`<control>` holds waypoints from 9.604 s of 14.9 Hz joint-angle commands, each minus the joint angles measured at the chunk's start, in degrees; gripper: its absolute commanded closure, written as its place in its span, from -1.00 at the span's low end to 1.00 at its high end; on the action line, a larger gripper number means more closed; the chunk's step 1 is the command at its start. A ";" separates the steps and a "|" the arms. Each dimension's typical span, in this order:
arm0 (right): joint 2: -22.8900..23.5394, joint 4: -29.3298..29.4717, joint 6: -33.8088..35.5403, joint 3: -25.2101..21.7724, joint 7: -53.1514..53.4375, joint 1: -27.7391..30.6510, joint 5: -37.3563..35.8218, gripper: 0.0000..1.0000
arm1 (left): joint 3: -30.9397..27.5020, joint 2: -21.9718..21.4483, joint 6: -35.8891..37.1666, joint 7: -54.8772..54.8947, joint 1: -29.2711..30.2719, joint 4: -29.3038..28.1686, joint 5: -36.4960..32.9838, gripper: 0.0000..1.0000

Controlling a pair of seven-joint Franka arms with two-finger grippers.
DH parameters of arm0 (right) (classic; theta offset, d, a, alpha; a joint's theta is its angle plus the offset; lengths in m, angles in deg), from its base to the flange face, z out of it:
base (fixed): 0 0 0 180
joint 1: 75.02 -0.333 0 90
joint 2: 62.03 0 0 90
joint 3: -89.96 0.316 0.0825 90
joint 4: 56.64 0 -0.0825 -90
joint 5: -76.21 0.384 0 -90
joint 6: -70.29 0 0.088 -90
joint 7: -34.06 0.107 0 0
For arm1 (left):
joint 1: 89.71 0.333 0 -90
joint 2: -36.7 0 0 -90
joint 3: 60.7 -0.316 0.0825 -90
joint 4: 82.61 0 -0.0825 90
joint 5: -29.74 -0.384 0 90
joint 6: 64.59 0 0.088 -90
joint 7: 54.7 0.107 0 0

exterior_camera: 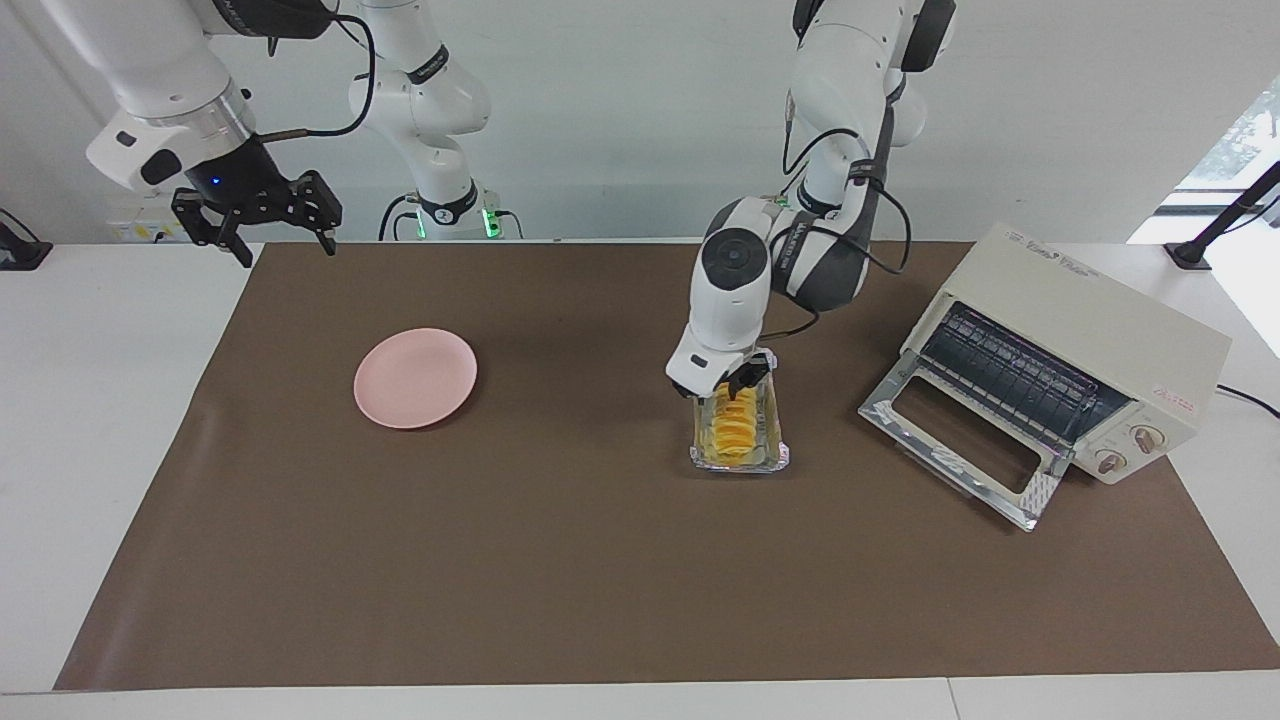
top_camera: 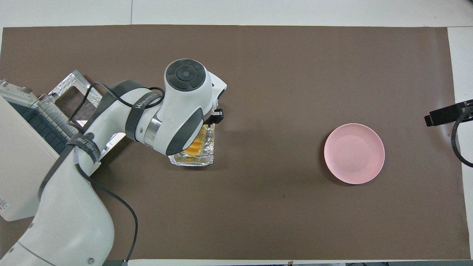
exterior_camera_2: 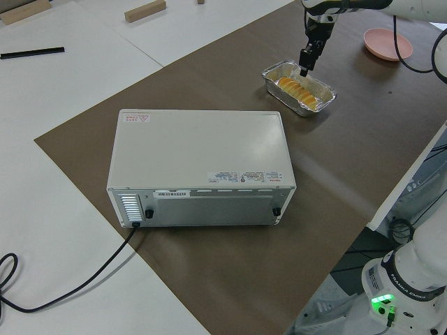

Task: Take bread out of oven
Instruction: 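Pull the foil tray out of the oven onto the table, then release the foil tray and retract the left gripper to the oven, then move the right gripper over to the foil tray of bread, then grasp the foil tray rim with the right gripper, then drag the foil tray farther from the robot past the pink plate, then grasp the bread rolls in the foil tray with the right gripper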

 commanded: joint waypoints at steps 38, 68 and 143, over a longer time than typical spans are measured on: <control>19.16 -1.89 -27.46 1.76 52.59 -30.41 0.65 -1.00 | 0.30 -23.62 29.37 33.30 27.60 -2.25 0.19 -1.00; 41.94 13.41 -30.97 1.85 47.17 -39.47 -1.12 0.74 | 0.30 -23.62 29.37 33.21 27.60 -2.25 0.19 -1.00; 45.72 17.64 -37.21 0.88 16.23 -8.01 -6.22 -0.99 | 0.30 -23.62 29.37 33.21 27.60 -2.25 0.19 -1.00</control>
